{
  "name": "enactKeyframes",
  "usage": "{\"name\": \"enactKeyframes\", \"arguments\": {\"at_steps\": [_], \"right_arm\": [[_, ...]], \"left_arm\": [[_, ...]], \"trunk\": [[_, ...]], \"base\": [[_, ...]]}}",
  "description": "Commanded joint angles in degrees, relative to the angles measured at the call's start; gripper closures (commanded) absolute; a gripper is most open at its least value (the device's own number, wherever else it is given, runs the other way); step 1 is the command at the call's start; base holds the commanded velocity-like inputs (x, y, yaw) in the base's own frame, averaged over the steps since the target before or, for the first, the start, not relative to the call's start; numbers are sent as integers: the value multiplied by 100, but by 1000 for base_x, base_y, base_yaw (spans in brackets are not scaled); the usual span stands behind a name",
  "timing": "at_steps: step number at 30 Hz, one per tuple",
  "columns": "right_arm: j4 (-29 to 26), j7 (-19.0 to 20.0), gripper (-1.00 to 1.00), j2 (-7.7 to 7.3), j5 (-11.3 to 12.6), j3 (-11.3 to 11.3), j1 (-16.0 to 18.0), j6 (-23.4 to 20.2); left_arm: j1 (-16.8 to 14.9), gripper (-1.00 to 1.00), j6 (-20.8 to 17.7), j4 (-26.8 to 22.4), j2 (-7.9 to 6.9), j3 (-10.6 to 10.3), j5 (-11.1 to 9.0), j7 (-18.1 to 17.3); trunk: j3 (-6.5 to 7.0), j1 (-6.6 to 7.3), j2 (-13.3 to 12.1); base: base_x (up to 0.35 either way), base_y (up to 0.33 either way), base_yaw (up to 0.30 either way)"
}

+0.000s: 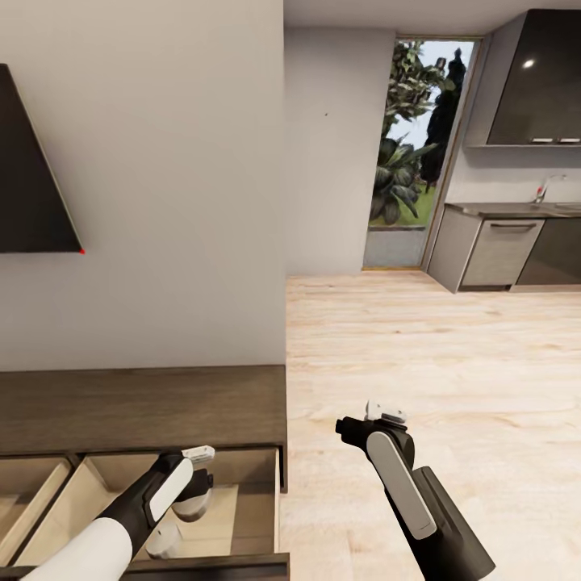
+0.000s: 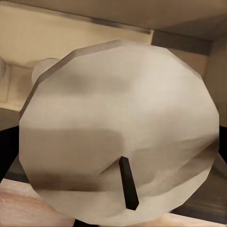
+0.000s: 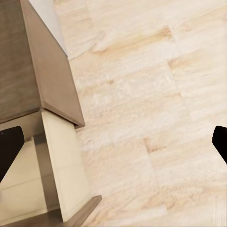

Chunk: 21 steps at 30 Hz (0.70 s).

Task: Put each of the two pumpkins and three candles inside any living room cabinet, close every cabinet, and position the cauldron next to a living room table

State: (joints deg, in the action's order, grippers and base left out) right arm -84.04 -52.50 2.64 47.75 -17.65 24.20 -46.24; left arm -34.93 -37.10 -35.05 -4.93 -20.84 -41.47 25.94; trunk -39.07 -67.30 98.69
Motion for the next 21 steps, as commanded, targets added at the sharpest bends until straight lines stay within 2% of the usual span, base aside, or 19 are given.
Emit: {"name": "enactKeyframes", "arguments": {"at_steps": [1, 18, 21], "right_arm": [[-5, -59, -100, 0, 50, -3, 6, -17], [2, -59, -100, 0, 49, -10, 6, 10], [4, -59, -100, 0, 43, -11, 6, 10]], "left_arm": [[-5, 100, -4, -15, -9, -43, -45, 52], [-5, 100, 25, -20, 16, -50, -11, 42], [-5, 100, 122, -13, 18, -70, -10, 28]], "trunk": [[-24, -22, 45], [-329, -396, 727], [-383, -461, 847]], "base": [[0, 0, 0], [0, 0, 0], [0, 0, 0]]}}
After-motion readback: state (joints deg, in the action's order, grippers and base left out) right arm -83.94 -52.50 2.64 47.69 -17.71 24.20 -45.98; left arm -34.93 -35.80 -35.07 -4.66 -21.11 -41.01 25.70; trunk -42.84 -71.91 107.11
